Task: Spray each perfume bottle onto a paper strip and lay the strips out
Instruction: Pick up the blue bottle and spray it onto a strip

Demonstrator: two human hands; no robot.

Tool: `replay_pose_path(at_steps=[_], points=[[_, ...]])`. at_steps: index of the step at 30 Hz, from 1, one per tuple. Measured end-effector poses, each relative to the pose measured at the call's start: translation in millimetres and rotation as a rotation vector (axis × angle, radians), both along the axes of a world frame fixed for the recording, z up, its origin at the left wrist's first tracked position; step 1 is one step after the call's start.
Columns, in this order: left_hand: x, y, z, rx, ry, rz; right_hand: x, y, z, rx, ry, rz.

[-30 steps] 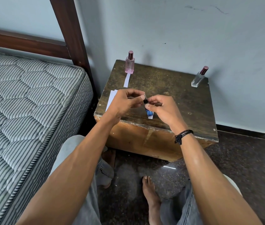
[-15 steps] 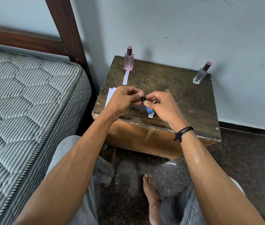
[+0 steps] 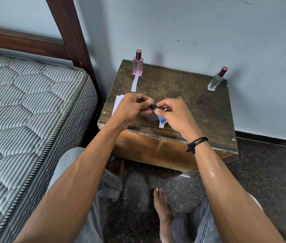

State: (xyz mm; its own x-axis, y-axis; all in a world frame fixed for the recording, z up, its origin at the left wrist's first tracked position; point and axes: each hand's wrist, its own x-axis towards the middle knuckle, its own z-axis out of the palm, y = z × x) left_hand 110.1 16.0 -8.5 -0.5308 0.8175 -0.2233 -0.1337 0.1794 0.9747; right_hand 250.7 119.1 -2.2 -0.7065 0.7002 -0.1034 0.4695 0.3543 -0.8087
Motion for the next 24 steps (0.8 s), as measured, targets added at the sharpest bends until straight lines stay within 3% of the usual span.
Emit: replay_pose_path(at_steps=[19, 24], points=[[3, -1, 5, -0.006, -0.075, 0.026, 0, -1, 9, 0.023, -0.027, 0.012], [-36, -8, 11, 0.027, -0.143, 0.333, 17, 0, 9, -0.019, -0.056, -0.017]])
